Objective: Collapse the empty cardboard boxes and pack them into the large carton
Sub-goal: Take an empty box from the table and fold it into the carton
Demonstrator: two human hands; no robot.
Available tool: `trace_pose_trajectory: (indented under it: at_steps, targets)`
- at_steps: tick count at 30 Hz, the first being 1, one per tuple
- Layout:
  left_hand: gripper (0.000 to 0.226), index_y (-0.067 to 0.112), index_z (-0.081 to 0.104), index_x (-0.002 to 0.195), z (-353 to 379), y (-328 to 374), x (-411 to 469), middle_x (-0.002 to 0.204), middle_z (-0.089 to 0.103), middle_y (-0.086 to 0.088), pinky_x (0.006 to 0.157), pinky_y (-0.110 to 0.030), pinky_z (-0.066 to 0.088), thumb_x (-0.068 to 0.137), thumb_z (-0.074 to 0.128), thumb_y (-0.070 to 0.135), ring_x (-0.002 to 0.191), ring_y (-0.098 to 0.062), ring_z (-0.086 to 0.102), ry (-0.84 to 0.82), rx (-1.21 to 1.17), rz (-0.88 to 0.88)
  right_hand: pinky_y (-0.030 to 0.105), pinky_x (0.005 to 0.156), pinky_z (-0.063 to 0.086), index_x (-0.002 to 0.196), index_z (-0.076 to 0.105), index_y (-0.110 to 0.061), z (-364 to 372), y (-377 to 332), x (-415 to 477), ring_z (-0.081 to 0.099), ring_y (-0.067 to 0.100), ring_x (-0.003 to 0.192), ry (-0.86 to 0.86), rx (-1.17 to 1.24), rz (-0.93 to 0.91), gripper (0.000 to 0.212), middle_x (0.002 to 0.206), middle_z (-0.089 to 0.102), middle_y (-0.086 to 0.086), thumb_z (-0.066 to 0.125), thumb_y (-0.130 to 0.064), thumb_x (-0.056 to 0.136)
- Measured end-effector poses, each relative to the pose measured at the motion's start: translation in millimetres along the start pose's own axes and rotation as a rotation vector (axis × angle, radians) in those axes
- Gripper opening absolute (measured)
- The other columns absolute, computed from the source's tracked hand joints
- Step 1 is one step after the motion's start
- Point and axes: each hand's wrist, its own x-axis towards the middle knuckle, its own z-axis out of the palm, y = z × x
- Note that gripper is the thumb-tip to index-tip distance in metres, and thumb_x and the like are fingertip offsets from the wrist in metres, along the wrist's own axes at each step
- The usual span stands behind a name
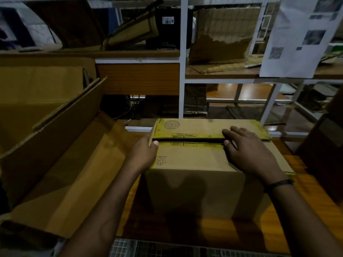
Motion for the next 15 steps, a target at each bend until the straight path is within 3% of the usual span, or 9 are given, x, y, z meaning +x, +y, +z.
trace_pose_trajectory:
  at_steps: [4, 10, 15]
  targets:
    - [0.035, 0.017, 0.059, 0.135, -0.7, -4.1, 3.8, 0.114, 0.066, 0.0, 0.061, -0.024, 0.039, 0.11, 0.042, 0.034, 0.09, -0.006, 0.059, -0.033, -0.07, -0.015, 0.044, 0.125, 0.019, 0.156, 0.034, -0.031, 1.0, -0.3, -0.4, 0.023, 0.024, 0.153, 0.002, -0.008, 0.006, 0.051, 0.165, 0.03, 0.003, 0.038, -0.042, 0.107]
    - [0.03, 0.019, 0.063, 0.124, -0.4, -10.1, -1.4, 0.105, 0.07, -0.001, 0.071, -0.034, 0.05, 0.11, 0.041, 0.033, 0.094, -0.018, 0.067, -0.035, -0.163, -0.045, 0.044, 0.124, 0.021, 0.156, 0.035, -0.031, 0.2, 0.6, 0.3, 0.025, 0.024, 0.152, 0.0, -0.007, -0.015, 0.05, 0.164, 0.032, 0.003, 0.038, -0.042, 0.107]
    - [0.03, 0.021, 0.059, 0.131, -4.4, -3.8, -2.2, 0.111, 0.068, -0.001, 0.066, -0.031, 0.045, 0.111, 0.04, 0.032, 0.094, -0.014, 0.064, -0.044, -0.056, -0.031, 0.043, 0.123, 0.021, 0.155, 0.036, -0.031, 0.9, -0.7, 1.5, 0.026, 0.023, 0.15, 0.013, -0.014, -0.021, 0.05, 0.163, 0.034, 0.003, 0.039, -0.042, 0.107]
